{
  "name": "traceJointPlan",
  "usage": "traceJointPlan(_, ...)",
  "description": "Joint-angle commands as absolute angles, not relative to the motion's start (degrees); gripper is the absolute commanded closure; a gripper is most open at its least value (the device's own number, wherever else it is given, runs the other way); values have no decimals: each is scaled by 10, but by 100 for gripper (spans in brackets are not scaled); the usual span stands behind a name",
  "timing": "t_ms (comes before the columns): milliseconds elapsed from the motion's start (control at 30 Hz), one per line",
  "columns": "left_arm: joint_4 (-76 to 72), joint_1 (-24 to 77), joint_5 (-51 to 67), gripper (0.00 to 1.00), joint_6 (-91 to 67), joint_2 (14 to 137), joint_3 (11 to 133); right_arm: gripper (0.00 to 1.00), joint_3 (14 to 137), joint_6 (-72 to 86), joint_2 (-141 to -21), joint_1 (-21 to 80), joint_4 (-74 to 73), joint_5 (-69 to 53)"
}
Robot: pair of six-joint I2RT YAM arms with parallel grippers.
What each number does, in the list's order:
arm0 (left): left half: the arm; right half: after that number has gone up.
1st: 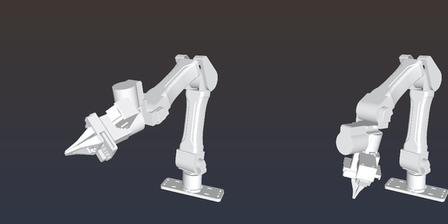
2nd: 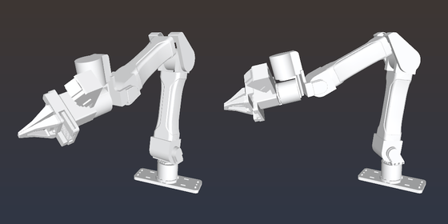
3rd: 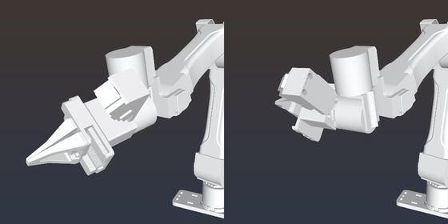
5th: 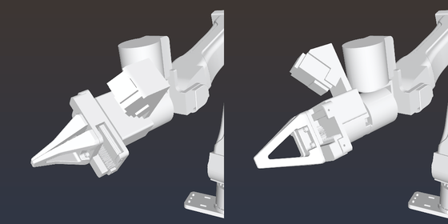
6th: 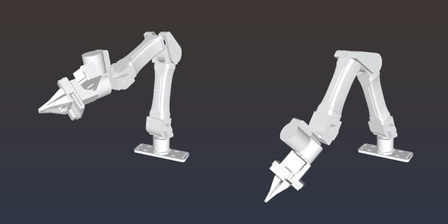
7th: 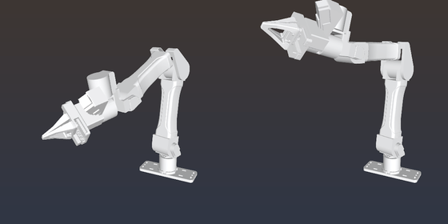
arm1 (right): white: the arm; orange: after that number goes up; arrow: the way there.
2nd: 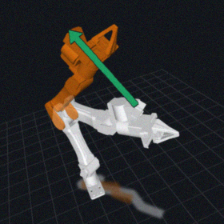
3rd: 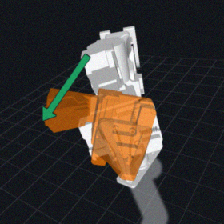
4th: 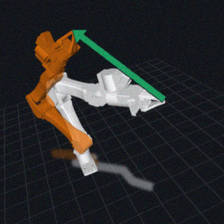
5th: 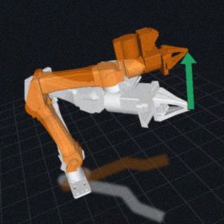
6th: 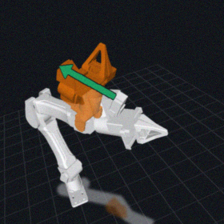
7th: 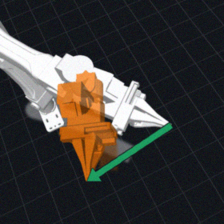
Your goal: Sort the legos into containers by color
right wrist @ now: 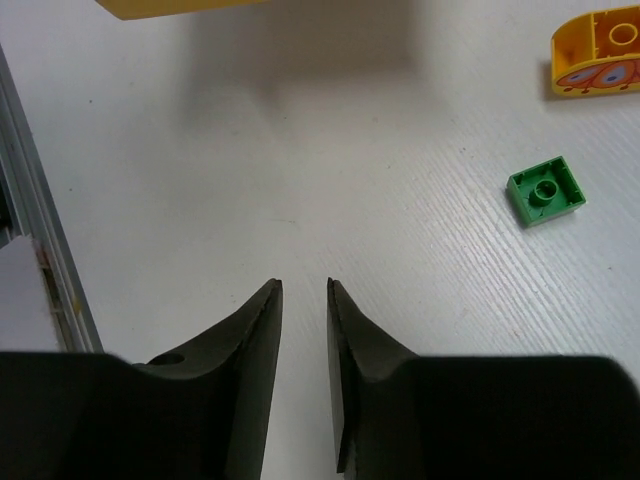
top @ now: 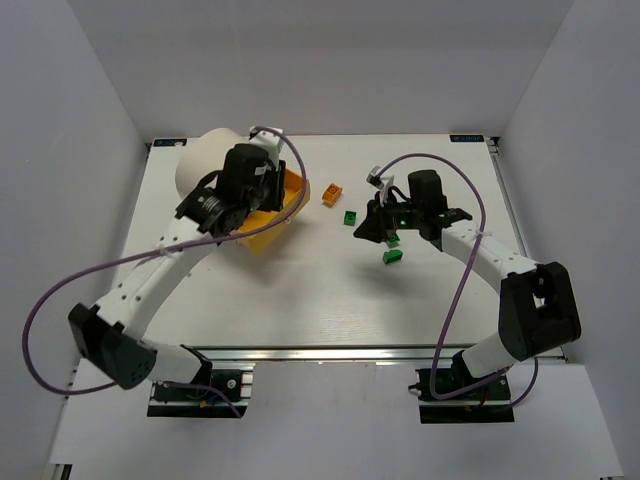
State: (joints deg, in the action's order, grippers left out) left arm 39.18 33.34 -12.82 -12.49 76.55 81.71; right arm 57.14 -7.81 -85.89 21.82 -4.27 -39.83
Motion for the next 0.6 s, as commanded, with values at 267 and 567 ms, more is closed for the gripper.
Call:
traceJointPlan(267, 375, 328, -279, 57, 20, 875, 885, 48, 617, -65, -873, 216, -56, -338)
traceJointPlan(567, 371, 328, -271, 28, -19, 868, 890, 38, 734, 19, -960, 213, -68, -269)
